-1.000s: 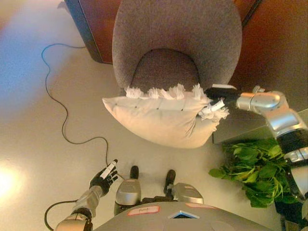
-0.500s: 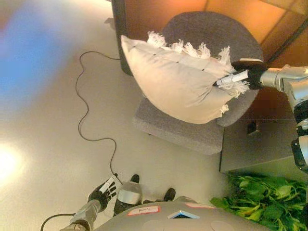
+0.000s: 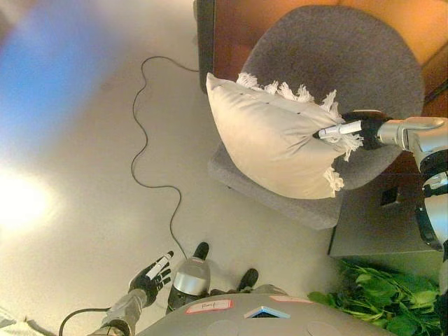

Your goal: Pick up the pillow and put it on the sofa.

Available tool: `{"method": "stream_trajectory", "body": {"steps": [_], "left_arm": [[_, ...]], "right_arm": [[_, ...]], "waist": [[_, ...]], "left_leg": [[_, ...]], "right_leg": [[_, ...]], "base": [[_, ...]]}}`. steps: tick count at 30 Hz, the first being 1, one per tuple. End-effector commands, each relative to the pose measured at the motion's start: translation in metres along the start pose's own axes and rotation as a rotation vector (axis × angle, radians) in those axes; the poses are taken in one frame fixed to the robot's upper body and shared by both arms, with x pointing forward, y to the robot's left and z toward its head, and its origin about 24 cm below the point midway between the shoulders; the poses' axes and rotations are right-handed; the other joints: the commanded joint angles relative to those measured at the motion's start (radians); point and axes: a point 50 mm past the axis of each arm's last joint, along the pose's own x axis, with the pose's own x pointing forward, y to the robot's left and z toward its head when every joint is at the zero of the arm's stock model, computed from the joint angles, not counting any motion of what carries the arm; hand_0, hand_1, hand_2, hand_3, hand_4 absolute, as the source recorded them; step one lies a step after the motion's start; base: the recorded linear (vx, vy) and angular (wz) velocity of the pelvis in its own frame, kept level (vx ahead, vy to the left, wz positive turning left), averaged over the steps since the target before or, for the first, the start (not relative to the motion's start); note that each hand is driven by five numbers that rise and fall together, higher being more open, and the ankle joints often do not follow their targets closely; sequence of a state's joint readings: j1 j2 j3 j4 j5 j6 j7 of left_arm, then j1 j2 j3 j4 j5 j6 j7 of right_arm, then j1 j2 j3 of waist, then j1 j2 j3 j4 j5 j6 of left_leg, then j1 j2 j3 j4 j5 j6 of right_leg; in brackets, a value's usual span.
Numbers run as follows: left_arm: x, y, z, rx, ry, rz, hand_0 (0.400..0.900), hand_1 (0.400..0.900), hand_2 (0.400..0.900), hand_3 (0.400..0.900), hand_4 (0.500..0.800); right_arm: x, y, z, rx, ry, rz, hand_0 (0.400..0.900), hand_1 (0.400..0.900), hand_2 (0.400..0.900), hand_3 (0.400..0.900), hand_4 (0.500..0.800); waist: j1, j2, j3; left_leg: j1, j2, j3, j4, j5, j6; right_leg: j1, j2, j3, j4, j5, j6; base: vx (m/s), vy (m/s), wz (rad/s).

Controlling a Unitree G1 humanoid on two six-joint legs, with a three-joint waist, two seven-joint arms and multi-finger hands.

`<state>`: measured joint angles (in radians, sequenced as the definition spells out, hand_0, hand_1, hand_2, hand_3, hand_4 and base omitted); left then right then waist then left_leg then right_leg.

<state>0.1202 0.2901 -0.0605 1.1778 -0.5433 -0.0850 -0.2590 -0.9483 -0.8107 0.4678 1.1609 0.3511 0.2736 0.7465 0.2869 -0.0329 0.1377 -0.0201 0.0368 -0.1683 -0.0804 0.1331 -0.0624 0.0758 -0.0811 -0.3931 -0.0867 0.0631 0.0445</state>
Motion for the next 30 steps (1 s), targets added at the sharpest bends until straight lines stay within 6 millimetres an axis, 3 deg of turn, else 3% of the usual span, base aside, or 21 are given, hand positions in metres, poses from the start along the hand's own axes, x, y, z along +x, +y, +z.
{"method": "stream_trajectory", "body": {"steps": [1,11,19,20,21,30], "left_arm": [[0.002,0.006,0.051,0.114,-0.142,-0.042,0.900,0.900,0.900,0.900,0.800],[0.006,-0.022,0.085,0.053,-0.277,-0.146,0.900,0.900,0.900,0.900,0.800],[0.004,-0.023,0.083,0.002,-0.296,-0.159,0.900,0.900,0.900,0.900,0.800],[0.004,-0.022,0.083,0.003,-0.296,-0.160,0.900,0.900,0.900,0.900,0.800],[0.004,-0.022,0.083,0.003,-0.296,-0.159,0.900,0.900,0.900,0.900,0.800],[0.003,-0.019,0.080,0.009,-0.274,-0.146,0.900,0.900,0.900,0.900,0.800]], "right_arm": [[-0.055,-0.028,0.108,0.012,-0.416,-0.153,0.400,0.400,0.400,0.400,0.500],[-0.107,-0.071,0.115,-0.051,-0.268,-0.611,0.400,0.400,0.400,0.400,0.500],[-0.136,-0.088,0.118,-0.079,-0.211,-0.813,0.400,0.400,0.400,0.400,0.500],[-0.139,-0.089,0.118,-0.075,-0.206,-0.843,0.465,0.465,0.465,0.465,0.539],[-0.144,-0.092,0.117,-0.092,-0.192,-0.895,0.900,0.900,0.900,0.900,0.800],[-0.161,-0.101,0.112,-0.115,-0.152,-1.003,0.900,0.900,0.900,0.900,0.800]], "waist": [[0.026,-0.022,0.037],[0.005,0.082,0.133],[-0.019,0.110,0.143],[-0.020,0.110,0.141],[-0.022,0.109,0.140],[-0.040,0.087,0.110]], "left_leg": [[-0.012,0.001,0.031,0.005,-0.109,-0.032],[-0.088,-0.010,0.019,0.004,-0.078,-0.038],[-0.088,-0.009,0.039,0.003,-0.075,-0.047],[-0.088,-0.009,0.041,0.003,-0.075,-0.048],[-0.085,-0.008,0.044,0.004,-0.078,-0.049],[-0.059,0.002,0.072,0.005,-0.087,-0.049]], "right_leg": [[0.027,-0.027,0.030,0.015,-0.082,0.043],[-0.063,-0.057,0.038,0.036,-0.071,0.045],[-0.083,-0.075,0.050,0.052,-0.074,0.046],[-0.083,-0.075,0.051,0.052,-0.074,0.046],[-0.082,-0.076,0.050,0.055,-0.075,0.047],[-0.072,-0.070,0.064,0.057,-0.078,0.049]], "base": [[-0.22,-0.056,0.02],[-0.17,-0.011,0.00],[-0.04,0.022,-0.02],[0.01,0.011,-0.03],[0.01,0.012,-0.05],[0.02,0.004,-0.05]]}}
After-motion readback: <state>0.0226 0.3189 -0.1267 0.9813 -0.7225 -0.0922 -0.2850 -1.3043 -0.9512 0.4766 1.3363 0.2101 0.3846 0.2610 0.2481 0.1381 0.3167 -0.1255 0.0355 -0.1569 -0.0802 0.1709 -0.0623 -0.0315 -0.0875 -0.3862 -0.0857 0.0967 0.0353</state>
